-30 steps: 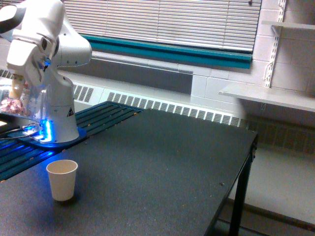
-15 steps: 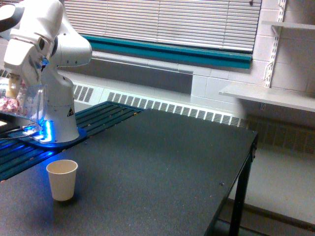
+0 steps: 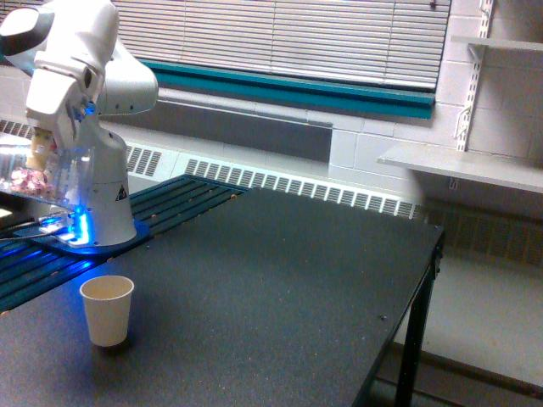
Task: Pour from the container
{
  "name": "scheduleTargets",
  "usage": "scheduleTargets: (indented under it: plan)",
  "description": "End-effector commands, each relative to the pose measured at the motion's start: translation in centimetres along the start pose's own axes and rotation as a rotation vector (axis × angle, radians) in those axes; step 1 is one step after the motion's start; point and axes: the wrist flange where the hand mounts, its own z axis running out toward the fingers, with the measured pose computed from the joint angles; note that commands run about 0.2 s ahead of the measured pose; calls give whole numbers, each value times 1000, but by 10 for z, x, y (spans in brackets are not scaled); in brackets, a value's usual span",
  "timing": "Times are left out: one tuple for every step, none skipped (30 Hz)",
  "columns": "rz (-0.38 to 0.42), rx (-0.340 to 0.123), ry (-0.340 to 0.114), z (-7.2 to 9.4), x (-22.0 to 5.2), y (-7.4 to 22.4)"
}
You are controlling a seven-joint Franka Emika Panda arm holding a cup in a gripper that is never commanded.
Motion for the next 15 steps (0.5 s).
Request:
scheduleTargets:
  plan:
    - [-29,5,3,0,7,-11]
    - [-31,5,3,0,7,-11]
    - [-35,4,3,0,8,-12]
    - [-39,4,4,0,8,-12]
    - [-43,4,5,-1,9,-13]
    - [-46,3,5,-1,10,-13]
    - [-50,2,5,-1,10,-13]
    - [-53,2,6,-1,11,-13]
    - [-57,3,7,-1,12,-13]
    - [-59,3,8,-2,12,-13]
    - [-60,2,7,-2,13,-13]
    - [-62,2,7,-2,13,-13]
    - [-64,1,8,-2,13,-13]
    - [-66,1,8,-2,13,-12]
    - [-66,1,7,-2,13,-12]
